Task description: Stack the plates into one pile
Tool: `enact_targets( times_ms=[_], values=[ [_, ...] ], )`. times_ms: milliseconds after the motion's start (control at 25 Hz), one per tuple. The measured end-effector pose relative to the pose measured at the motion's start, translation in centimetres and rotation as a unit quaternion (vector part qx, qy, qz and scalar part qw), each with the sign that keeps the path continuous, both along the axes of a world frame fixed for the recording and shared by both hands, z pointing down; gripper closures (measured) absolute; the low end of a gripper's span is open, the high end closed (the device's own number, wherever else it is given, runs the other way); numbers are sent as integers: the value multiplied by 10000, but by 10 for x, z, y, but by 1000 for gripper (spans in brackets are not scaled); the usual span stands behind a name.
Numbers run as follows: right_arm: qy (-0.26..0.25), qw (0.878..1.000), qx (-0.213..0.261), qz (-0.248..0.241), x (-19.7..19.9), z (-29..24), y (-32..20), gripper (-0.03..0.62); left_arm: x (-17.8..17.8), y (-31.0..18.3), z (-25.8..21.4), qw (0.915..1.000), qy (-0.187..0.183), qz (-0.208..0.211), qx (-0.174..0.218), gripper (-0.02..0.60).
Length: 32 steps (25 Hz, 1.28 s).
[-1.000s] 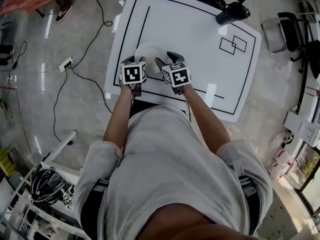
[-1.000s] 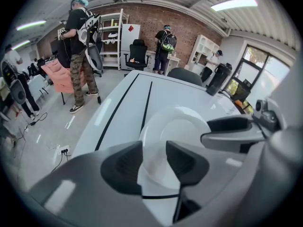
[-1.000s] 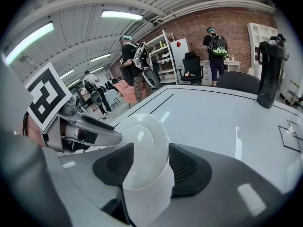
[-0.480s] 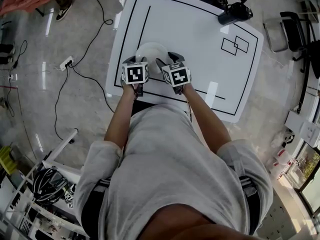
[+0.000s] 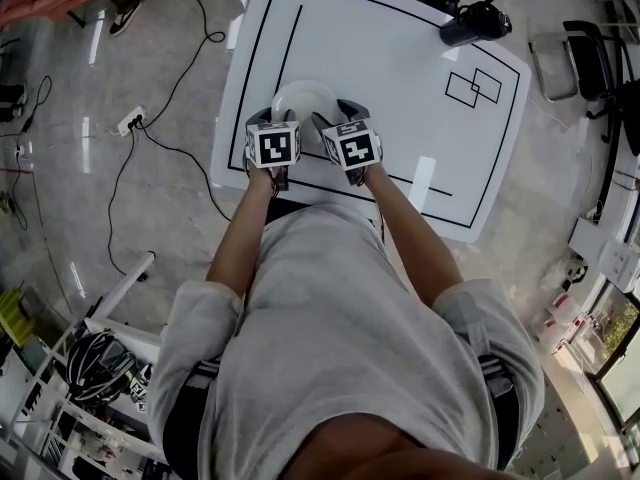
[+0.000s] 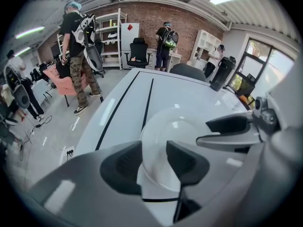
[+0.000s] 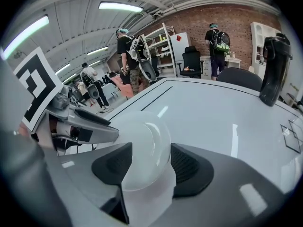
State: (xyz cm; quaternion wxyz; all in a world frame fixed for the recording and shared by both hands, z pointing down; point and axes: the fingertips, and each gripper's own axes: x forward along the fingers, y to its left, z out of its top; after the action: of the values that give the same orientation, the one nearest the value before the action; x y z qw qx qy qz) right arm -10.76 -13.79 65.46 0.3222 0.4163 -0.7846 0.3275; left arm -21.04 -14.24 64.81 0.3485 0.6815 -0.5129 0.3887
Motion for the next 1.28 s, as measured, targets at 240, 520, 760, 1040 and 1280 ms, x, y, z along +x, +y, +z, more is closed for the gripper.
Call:
enact_targets(
  times_ms=[240,520,760,1040,1280],
  values=[
    [49,10000,7,17,-2,2,0,327,-1,2,2,10000,-17,-50,66,420],
    [122,9999,63,16,-4,6,-1,328,-2,1,2,9997,-88,-77,204,417],
    [185,9998,103,19,-5,6,-2,329,-3,1,3,9995,-103,-104,278,416],
    [145,9998,89,62,-4,6,-2,338,-4,3,2,9983,-398,1,436,414],
    [227,9996,175,-52,-5,8,-3,338,-8,1,-3,9971,-337,-299,614,414]
  ],
)
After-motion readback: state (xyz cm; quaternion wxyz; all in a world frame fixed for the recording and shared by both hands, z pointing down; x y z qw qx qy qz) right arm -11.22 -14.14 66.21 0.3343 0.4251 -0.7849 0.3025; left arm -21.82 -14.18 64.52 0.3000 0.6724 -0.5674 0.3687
